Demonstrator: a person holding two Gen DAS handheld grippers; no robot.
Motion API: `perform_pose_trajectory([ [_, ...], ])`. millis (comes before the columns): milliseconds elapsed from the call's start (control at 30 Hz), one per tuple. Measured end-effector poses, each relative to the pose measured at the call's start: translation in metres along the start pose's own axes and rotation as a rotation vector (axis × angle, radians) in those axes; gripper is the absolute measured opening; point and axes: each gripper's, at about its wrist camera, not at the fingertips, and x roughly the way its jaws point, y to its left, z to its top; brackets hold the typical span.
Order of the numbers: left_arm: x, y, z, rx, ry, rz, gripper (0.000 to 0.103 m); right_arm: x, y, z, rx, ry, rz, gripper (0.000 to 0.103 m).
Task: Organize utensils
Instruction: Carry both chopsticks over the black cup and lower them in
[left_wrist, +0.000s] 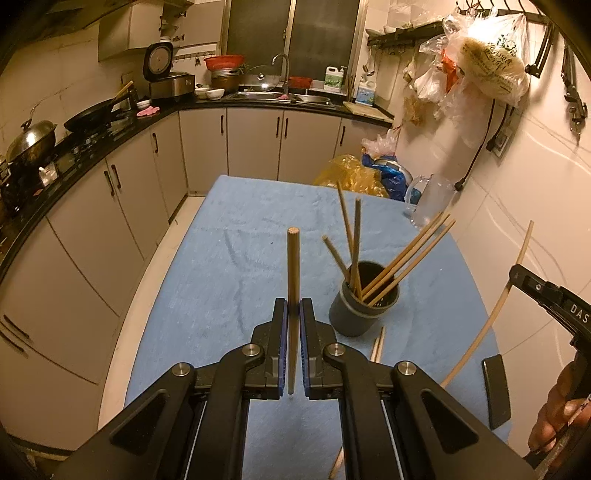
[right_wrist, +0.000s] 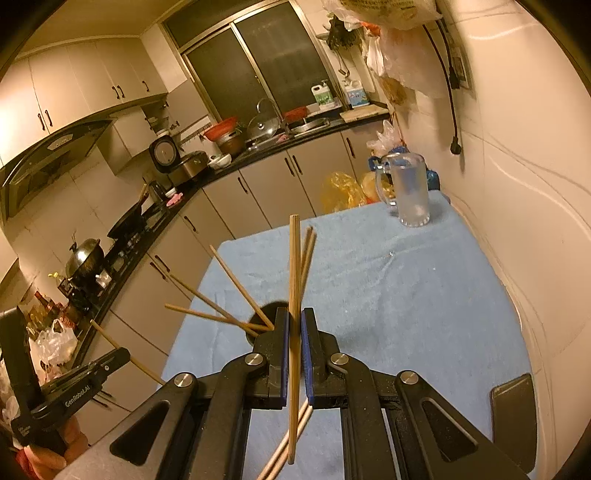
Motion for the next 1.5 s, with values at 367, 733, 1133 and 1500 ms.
perform_pose_trajectory([
  [367,-0.010,-0.015,0.037,0.021,-0.038,-0.058,0.006,0.003,0.014,0.033,-0.010,-0.062,0.006,0.006],
  [733,-0.016,-0.048,0.094,0.055,-0.091,-0.142,0.006,0.025,0.024,0.071,0.002,-0.113,-0.027,0.006],
  [1133,0.053,-0.069,0.110,0.066,-0.028,-0.164,0.006,0.080,0.032,0.092,-0.010,-0.134,-0.106,0.006],
  [1500,0.086,-0.059,0.099,0.070,0.024,-0.166,0.006,0.121,0.033,0.072,-0.011,-0.024,-0.093,0.008],
])
